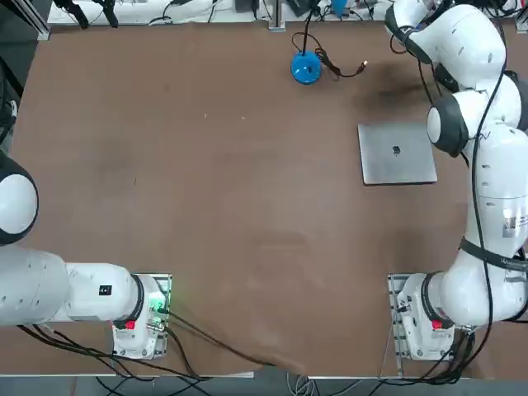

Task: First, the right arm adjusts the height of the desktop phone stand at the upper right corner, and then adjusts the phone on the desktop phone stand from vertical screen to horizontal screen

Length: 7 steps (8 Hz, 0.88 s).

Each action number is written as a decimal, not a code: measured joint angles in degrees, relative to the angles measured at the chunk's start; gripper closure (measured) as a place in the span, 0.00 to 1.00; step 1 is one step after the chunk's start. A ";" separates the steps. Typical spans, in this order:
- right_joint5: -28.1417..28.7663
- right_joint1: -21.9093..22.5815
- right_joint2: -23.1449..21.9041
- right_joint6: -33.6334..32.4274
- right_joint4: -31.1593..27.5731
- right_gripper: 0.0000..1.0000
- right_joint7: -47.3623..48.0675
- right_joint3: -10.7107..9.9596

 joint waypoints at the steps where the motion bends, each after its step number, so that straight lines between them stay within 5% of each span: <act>1: 0.00 0.00 -0.08 -0.11 0.00 0.82 -0.09 0.00; 7: 0.10 -0.04 -0.79 -0.71 0.02 0.82 -1.03 0.00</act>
